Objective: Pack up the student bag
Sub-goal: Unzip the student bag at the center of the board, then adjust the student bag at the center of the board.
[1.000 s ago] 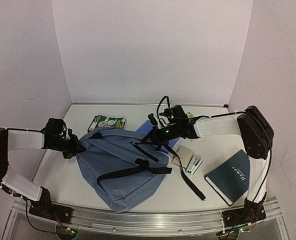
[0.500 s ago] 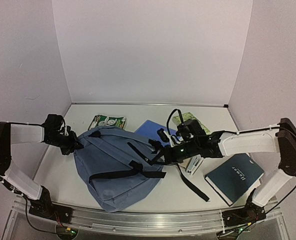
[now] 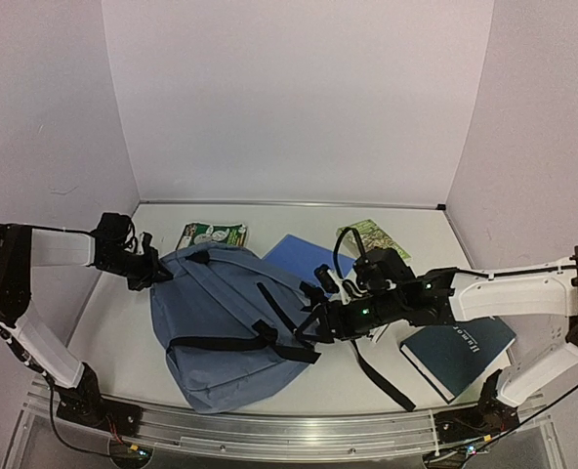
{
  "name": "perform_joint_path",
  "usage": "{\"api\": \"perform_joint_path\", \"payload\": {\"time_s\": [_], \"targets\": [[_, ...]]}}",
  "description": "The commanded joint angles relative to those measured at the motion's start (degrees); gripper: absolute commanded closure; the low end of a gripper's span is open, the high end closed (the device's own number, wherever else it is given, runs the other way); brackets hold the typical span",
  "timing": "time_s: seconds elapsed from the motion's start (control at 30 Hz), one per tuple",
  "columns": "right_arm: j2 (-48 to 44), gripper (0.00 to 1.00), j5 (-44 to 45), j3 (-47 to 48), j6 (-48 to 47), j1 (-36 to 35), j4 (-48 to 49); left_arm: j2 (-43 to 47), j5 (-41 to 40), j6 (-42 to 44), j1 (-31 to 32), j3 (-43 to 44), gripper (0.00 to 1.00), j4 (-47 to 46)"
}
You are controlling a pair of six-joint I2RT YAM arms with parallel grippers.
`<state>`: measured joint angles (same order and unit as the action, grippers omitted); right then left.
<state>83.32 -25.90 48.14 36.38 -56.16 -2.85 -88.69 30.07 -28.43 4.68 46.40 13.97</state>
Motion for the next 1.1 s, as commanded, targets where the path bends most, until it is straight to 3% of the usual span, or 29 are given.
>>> {"api": "perform_joint_path", "payload": {"time_s": [0.0, 0.13, 0.2, 0.43, 0.5, 0.57, 0.7, 0.83, 0.9, 1.07], "targets": [[-2.98, 0.19, 14.93, 4.44, -4.69, 0.04, -4.01, -0.83, 1.20, 6.23, 1.59, 5.42, 1.00, -3.72], [2.92, 0.24, 13.29, 8.87, -6.47, 2.19, -4.30, -3.68, 1.57, 8.36, 1.73, 9.58, 0.98, -3.62], [7.16, 0.26, 12.15, 11.52, -8.14, 2.30, -4.27, -4.94, 0.00, 7.91, 1.71, 11.65, 0.92, -2.52], [14.65, 0.31, 12.10, 14.13, -10.18, 4.64, -4.18, -1.62, -10.67, 3.85, 1.74, 10.91, 0.42, 4.54], [14.93, 0.34, 11.48, 13.65, -10.07, 4.82, -4.10, 1.45, -10.88, 2.69, 1.78, 8.03, 0.33, 6.25], [14.77, 0.37, 10.60, 12.91, -9.78, 4.82, -3.90, 4.39, -9.56, 0.82, 1.82, 4.55, 0.30, 7.12], [14.82, 0.39, 8.66, 10.95, -8.62, 4.84, -2.76, 8.56, -2.37, -4.48, 2.18, -2.94, 0.29, 4.49], [15.40, 0.43, 5.70, 9.10, -7.13, 4.84, -1.00, 11.43, 3.07, -8.76, 2.94, -8.33, 0.40, -0.02], [15.51, 0.47, 3.80, 8.36, -6.39, 4.83, 0.07, 12.76, 3.89, -10.07, 2.99, -10.03, 0.49, -2.02], [13.70, 0.74, -3.61, 6.41, -6.41, 3.49, 4.94, 11.83, 3.61, -9.55, 3.01, -9.38, 0.82, -3.52]]}}
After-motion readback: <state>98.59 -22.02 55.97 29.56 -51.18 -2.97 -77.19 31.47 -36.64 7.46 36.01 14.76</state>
